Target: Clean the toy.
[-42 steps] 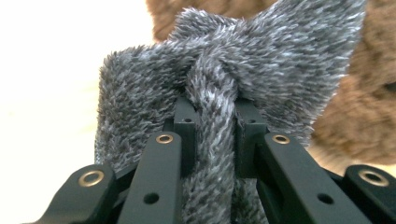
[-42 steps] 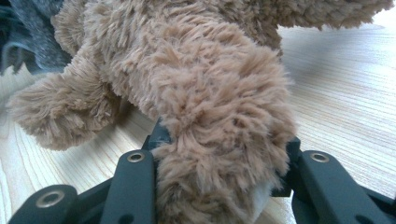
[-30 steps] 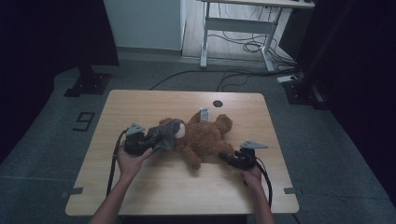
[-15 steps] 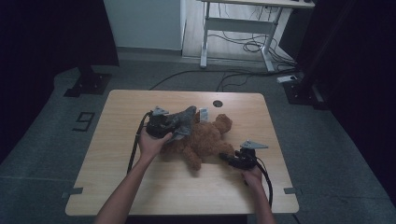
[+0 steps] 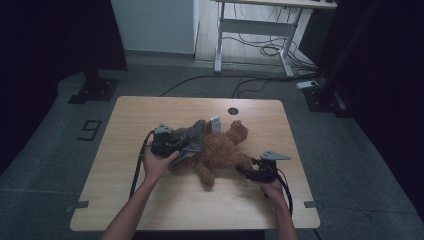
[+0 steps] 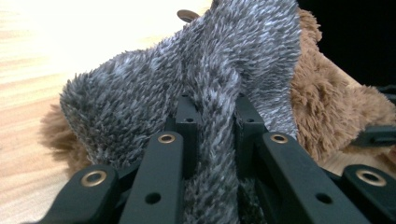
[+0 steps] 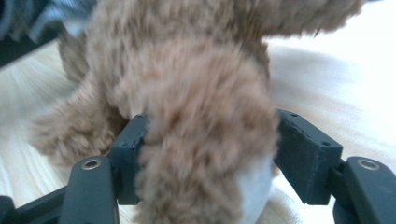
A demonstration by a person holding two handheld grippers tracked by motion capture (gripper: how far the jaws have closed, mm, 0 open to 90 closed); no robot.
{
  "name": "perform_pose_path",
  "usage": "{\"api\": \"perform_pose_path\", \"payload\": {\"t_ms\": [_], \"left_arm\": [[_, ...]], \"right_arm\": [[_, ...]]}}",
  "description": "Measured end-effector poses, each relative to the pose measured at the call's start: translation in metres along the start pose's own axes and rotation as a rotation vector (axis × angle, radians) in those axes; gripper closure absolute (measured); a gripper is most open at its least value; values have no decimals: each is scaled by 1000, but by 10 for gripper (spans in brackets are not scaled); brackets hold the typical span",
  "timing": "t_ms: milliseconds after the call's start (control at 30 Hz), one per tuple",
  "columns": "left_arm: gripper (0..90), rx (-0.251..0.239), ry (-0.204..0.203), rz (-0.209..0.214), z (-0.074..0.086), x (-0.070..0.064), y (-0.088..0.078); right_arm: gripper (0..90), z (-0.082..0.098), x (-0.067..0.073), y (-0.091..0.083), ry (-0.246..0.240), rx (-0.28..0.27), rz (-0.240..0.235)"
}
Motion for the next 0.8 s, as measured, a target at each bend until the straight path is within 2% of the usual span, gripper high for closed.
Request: {"api": "perform_pose_path", "payload": {"t_ms": [100,233,367,500,567,633,667,800], "left_arm": [[766,4,16,6,6,-3,-3],[767,8,29,17,16,-7,-8],[768,4,22,28,24,-8,-12],[767,5,37,28,30,-11,-16],[767,6,40,30,32,-11,-17],[767,7,39,33,34,-11,-18],[767,8,38,36,35,-11,-19],[764,42,65,34,30,-19,-21]], "right_arm": [[328,-8,1,-9,20,-56,1],[267,-19,7,-10,15,-64,-6],[217,-26,14,0,-3,-49,-20],[207,-20,20,20,-5,15,-37],[234,-14,24,31,-6,48,-57],[318,-10,30,37,-13,58,-86],[370,-9,31,38,-24,60,-85],[550,-6,30,38,11,61,-111]]}}
Point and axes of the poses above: each handheld gripper's, and its own axes: y roughly forward along the jaws, z roughly out of its underside, x roughly to its left, the point moved 5 cm from there along y, roughly forward along the jaws, and after that the axes turned 11 degrees about -y, right-handed, at the moved point
